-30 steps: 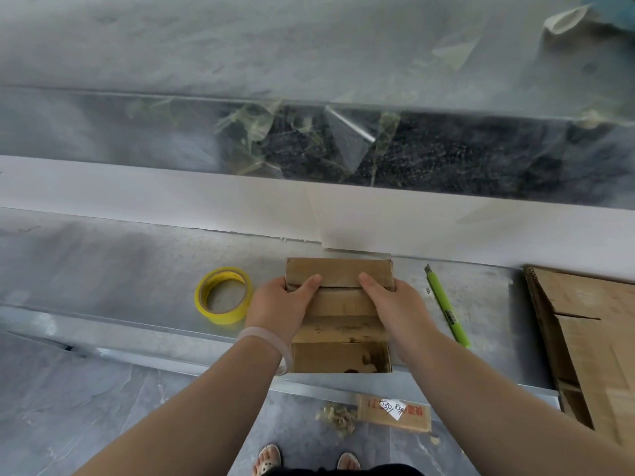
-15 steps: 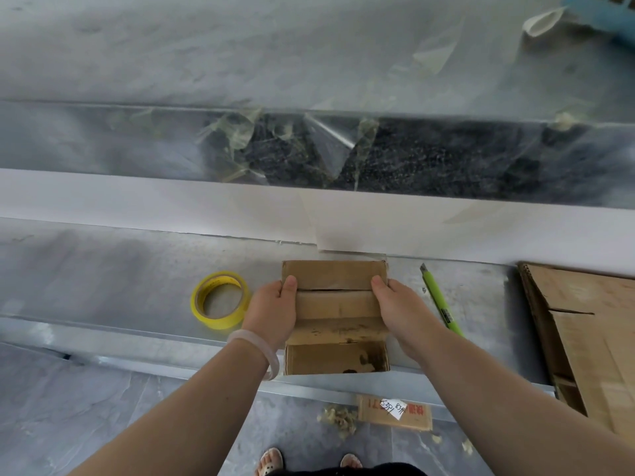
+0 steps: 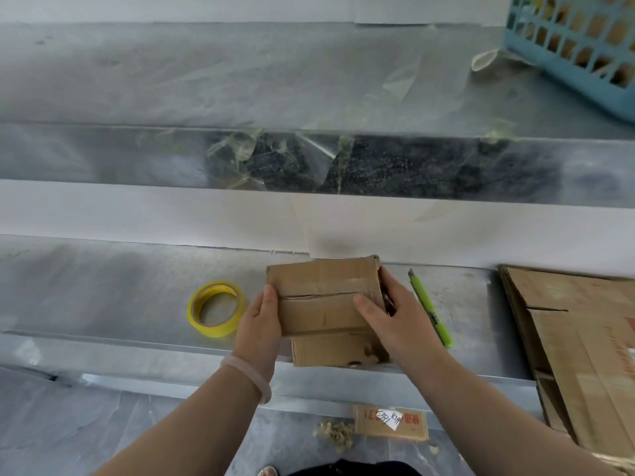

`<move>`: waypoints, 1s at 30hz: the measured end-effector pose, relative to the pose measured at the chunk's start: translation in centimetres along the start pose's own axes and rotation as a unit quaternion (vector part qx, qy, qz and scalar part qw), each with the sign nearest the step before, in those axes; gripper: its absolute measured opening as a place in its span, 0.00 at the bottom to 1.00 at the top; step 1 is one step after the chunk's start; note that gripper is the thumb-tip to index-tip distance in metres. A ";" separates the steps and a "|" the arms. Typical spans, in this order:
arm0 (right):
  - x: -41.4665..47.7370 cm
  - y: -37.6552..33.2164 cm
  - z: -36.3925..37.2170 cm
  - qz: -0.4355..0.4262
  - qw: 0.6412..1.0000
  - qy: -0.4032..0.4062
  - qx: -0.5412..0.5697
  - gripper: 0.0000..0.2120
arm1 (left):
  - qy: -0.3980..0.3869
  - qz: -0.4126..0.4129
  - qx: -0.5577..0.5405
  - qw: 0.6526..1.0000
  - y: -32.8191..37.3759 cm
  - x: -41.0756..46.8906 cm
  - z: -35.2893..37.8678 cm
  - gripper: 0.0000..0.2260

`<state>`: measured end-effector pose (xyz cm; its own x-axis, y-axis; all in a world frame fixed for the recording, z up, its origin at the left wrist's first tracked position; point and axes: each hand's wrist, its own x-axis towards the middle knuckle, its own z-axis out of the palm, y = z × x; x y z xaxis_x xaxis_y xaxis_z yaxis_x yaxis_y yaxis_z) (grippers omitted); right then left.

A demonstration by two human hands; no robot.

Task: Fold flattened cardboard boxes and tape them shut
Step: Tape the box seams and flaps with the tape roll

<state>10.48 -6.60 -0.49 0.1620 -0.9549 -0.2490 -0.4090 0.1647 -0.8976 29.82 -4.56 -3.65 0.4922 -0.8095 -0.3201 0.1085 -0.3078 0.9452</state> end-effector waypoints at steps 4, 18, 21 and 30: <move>-0.5 -2.2 -0.7 -0.103 0.983 0.019 -0.152 0.36 | -0.025 -0.037 -0.039 0.998 -0.8 -0.7 -0.1 0.15; 0.0 -4.0 1.4 -0.364 0.862 -0.023 -0.351 0.25 | -0.140 0.283 0.226 0.922 0.7 -0.2 -2.2 0.34; -0.4 -3.6 1.4 -0.338 0.873 0.081 -0.342 0.26 | -0.111 0.321 0.213 0.916 0.0 -0.7 -2.9 0.27; -2.0 -2.3 2.2 -0.186 0.964 0.071 -0.175 0.30 | -0.155 0.328 0.169 0.916 0.1 -1.2 -2.7 0.34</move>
<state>13.07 -4.50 1.33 0.2411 -0.9603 0.1406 -0.6291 -0.2650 -0.7307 31.58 -2.21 -3.02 0.0808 -0.9630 0.2569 -0.4227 0.2003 0.8838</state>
